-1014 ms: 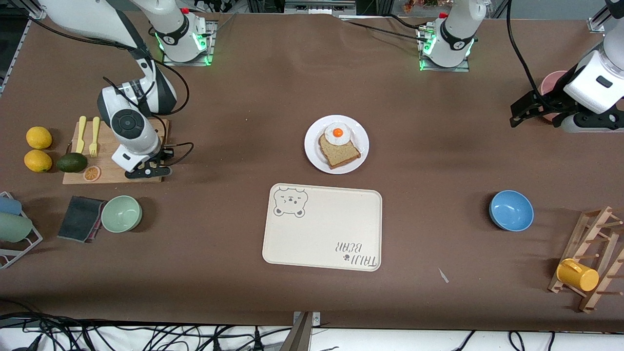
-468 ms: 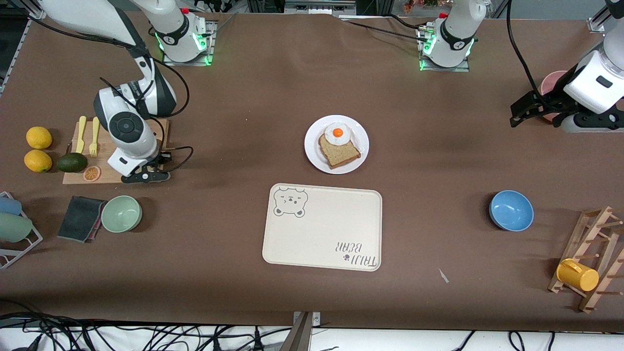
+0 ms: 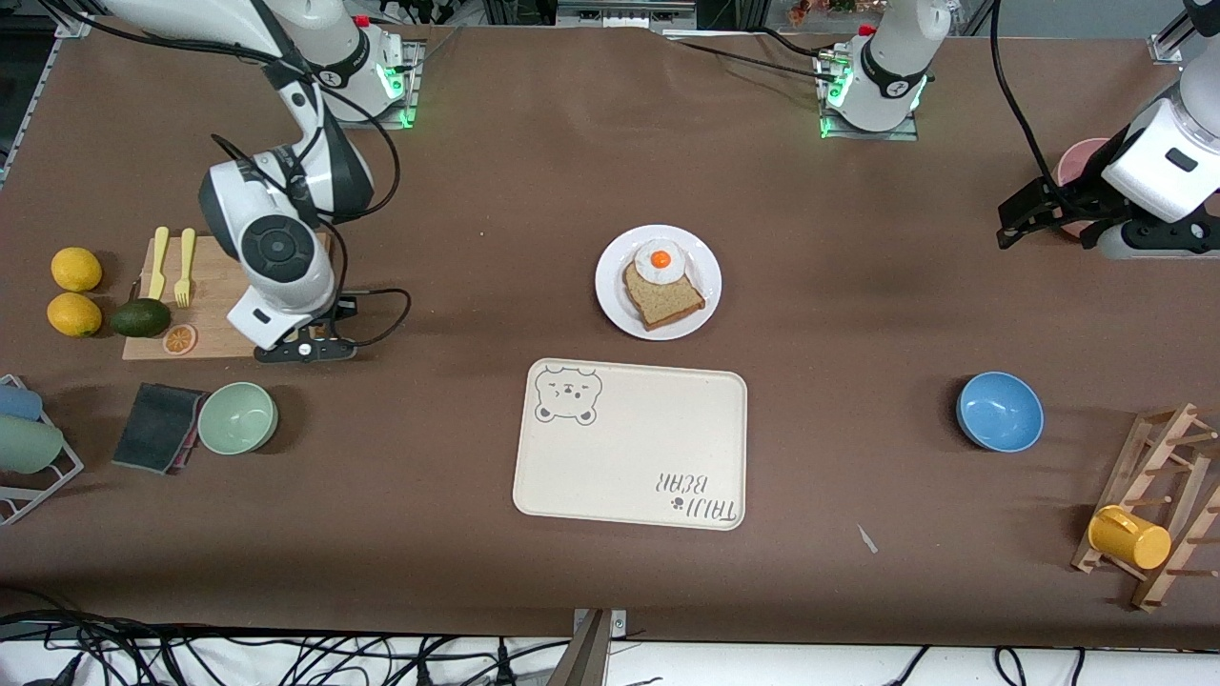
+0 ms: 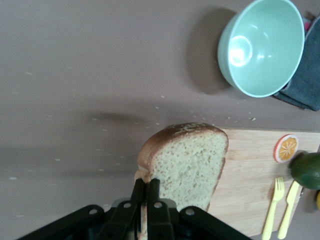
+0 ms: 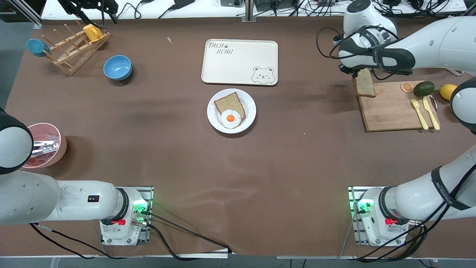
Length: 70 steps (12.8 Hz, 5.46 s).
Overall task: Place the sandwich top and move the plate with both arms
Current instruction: 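Grasp the bread slice edge with the right gripper and lift it, then carry the bread slice with the right gripper to the white plate, then lower the bread onto the egg slice and open the right gripper, then withdraw the right gripper while the left gripper reaches toward the plate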
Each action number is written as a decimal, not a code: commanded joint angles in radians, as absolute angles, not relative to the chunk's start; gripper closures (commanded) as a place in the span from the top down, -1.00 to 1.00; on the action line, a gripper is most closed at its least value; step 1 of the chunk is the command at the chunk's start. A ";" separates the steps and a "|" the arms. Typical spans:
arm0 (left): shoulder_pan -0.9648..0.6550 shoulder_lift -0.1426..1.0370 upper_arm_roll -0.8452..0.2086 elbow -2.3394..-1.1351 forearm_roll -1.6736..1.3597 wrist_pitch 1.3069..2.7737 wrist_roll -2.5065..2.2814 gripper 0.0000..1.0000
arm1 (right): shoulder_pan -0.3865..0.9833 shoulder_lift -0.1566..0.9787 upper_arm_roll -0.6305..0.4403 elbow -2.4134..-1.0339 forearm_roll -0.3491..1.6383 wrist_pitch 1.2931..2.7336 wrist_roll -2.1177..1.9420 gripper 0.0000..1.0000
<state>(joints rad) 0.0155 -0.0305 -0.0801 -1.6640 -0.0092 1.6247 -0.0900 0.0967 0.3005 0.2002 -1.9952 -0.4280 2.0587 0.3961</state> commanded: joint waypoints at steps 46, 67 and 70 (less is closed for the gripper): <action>0.018 -0.017 -0.080 -1.632 -0.031 1.598 -0.071 1.00 | 0.586 0.787 0.282 -1.244 -0.055 2.057 1.008 0.92; -0.021 0.322 -0.117 -1.631 -0.285 1.586 0.031 1.00 | 0.304 0.180 -0.098 -1.483 0.041 1.534 0.140 0.99; -0.057 0.406 -0.118 -1.632 -0.391 1.676 0.032 1.00 | 0.171 0.138 -0.034 -1.529 0.037 1.568 0.063 0.99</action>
<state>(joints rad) -0.0331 0.3641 -0.1212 -1.6652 -0.3294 1.6640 0.0150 0.2491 0.1921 -0.0956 -1.4666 0.0216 1.5361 0.0959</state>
